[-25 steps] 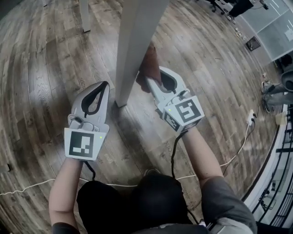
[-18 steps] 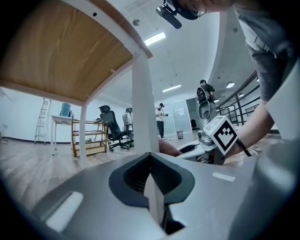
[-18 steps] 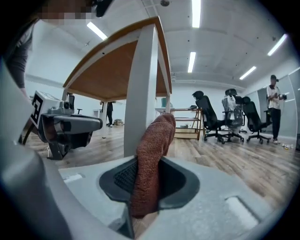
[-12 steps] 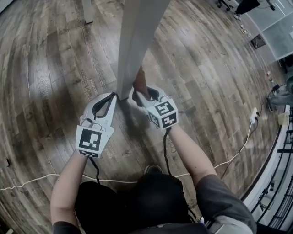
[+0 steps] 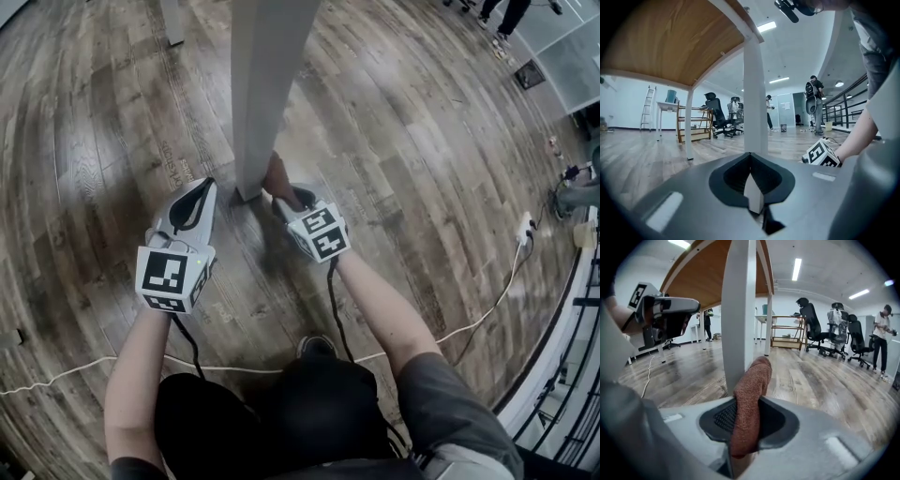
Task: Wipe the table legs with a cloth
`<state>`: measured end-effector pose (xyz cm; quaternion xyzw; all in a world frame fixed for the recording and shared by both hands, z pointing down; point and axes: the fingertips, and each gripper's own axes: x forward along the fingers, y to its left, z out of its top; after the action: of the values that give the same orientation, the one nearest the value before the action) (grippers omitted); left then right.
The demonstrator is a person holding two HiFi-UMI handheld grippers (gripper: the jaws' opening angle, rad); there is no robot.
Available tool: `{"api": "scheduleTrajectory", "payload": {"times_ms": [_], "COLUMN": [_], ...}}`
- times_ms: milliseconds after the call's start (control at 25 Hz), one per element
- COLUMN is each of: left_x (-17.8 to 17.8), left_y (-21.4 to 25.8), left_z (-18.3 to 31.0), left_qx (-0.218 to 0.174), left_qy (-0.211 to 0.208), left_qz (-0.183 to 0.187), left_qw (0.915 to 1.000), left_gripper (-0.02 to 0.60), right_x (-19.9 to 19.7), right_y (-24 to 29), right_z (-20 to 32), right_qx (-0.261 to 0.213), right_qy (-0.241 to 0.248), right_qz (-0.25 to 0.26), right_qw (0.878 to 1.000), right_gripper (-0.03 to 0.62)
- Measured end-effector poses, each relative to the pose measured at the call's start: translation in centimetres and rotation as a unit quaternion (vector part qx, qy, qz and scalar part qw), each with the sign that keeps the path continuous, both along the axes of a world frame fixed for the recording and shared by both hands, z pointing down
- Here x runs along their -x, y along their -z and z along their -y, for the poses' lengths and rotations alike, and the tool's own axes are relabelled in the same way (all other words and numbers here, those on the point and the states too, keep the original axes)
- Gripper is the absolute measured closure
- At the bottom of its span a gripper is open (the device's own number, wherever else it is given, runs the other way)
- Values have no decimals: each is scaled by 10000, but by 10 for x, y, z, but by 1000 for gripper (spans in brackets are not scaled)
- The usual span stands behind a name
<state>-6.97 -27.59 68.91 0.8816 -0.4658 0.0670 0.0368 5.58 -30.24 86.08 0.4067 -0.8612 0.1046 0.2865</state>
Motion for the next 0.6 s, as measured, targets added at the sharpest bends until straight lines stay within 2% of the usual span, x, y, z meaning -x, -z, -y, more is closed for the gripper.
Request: {"api": "scheduleTrajectory", "payload": {"times_ms": [120,200,280,360,440,600], "left_x": [15,23,28,29,28,21], "left_y": [17,35,60,87,112,149], "left_z": [11,19,24,28,33,31], "left_qx": [-98,-201,-406,-653,-831,-893], "left_qy": [223,319,296,233,185,107], "left_qz": [-43,-21,53,191,266,292], "left_qw": [9997,9993,9987,9974,9960,9955], "left_gripper": [563,563,563,562,563,562], "right_x": [-3,-6,-8,-9,-10,-2], "right_y": [36,76,122,173,227,327], "right_z": [6,16,29,43,58,73], "right_qx": [-443,-996,-1613,-2230,-2842,-3690], "right_qy": [131,372,626,853,1084,1478], "right_qz": [-18,-162,-376,-628,-917,-1358], "right_qw": [9989,9942,9842,9691,9482,9075], "right_gripper": [503,503,503,503,503,503]}}
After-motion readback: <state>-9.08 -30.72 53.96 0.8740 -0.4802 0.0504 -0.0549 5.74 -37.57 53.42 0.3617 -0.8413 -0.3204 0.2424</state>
